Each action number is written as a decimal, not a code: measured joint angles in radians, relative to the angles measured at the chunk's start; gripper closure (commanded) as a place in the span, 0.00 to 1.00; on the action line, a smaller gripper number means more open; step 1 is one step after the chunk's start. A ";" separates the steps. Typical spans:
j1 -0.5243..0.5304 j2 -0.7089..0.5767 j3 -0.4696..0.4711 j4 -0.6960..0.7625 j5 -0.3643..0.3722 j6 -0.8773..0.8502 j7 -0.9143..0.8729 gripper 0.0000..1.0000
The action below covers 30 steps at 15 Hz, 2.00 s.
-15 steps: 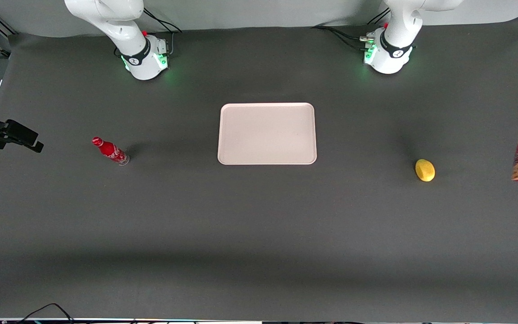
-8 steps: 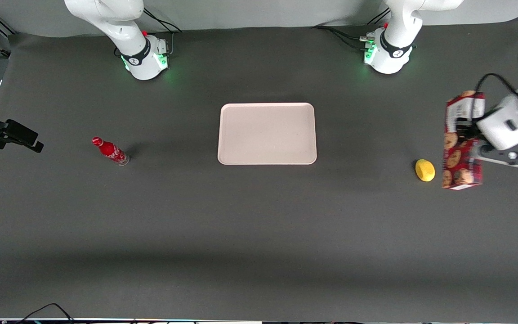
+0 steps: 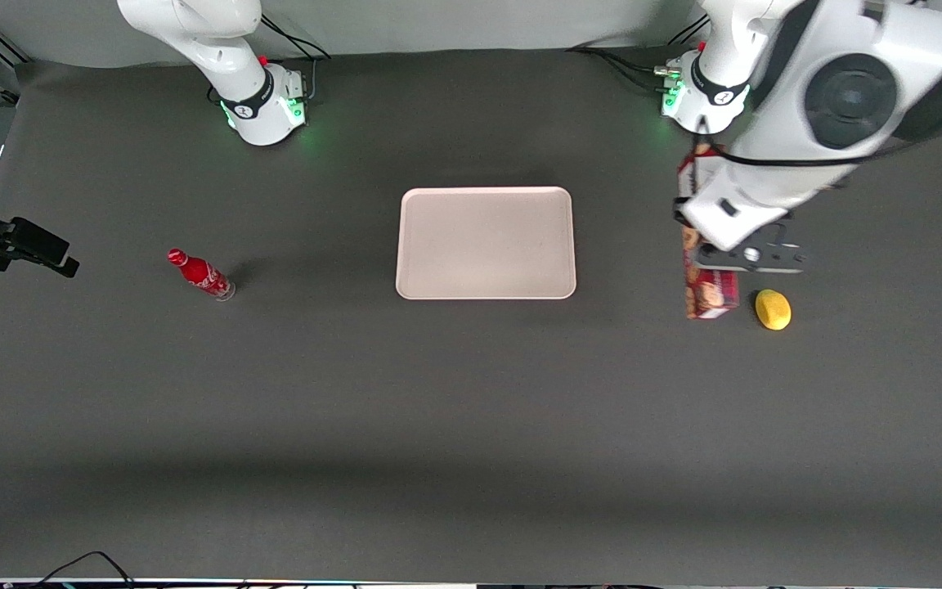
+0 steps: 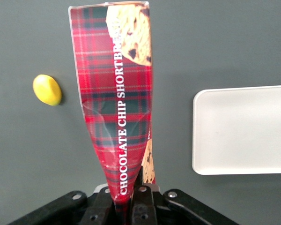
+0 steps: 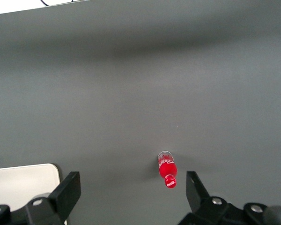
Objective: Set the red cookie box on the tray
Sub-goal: 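Carry the cookie box with the left gripper over the pink tray, then lower the cookie box onto the tray and open the left gripper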
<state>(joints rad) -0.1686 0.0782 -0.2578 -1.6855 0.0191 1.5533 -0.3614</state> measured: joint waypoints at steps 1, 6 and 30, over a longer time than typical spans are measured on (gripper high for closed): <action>-0.003 -0.001 -0.039 -0.019 0.001 0.018 -0.059 1.00; -0.012 -0.016 -0.186 -0.199 0.002 0.229 -0.237 1.00; -0.051 0.333 -0.398 -0.523 0.451 0.839 -0.821 0.71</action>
<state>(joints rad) -0.2192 0.4108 -0.6559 -2.2086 0.4699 2.3920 -1.1825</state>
